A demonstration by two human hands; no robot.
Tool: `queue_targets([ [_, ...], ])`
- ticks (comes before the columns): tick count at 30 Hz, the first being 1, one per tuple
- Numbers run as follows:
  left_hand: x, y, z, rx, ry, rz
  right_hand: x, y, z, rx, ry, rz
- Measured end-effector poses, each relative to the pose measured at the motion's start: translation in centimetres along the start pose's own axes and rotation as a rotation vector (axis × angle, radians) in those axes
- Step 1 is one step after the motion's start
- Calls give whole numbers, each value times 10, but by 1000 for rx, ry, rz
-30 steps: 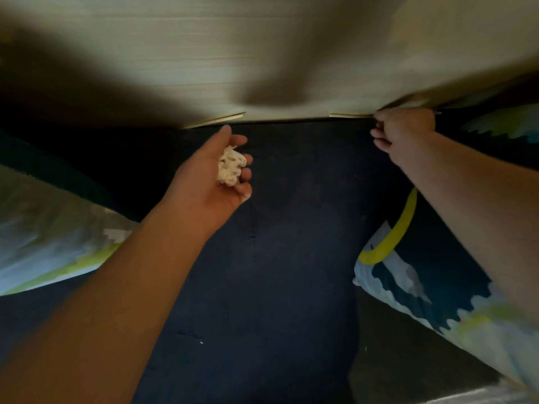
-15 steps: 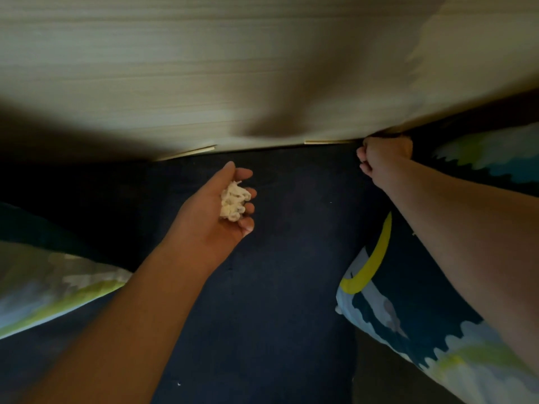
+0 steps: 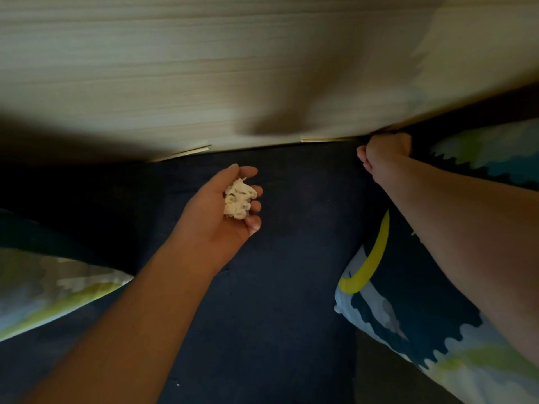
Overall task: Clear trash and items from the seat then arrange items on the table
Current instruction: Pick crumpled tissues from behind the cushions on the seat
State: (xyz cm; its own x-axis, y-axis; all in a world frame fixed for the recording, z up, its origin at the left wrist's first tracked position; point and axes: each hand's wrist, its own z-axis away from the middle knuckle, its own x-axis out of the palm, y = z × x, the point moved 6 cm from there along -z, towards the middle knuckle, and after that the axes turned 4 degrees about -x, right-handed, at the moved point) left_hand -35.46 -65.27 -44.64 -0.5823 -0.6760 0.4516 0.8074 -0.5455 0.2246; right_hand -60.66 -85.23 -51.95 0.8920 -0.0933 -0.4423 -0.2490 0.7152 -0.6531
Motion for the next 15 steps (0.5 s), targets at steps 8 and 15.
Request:
queue_targets([
  [8,-6,-6,23,2,-15,43,0,-4,39,-116,80,-14],
  [15,-11,-1,60,34,-26,61,38,-1,167,-8,-151,-365],
])
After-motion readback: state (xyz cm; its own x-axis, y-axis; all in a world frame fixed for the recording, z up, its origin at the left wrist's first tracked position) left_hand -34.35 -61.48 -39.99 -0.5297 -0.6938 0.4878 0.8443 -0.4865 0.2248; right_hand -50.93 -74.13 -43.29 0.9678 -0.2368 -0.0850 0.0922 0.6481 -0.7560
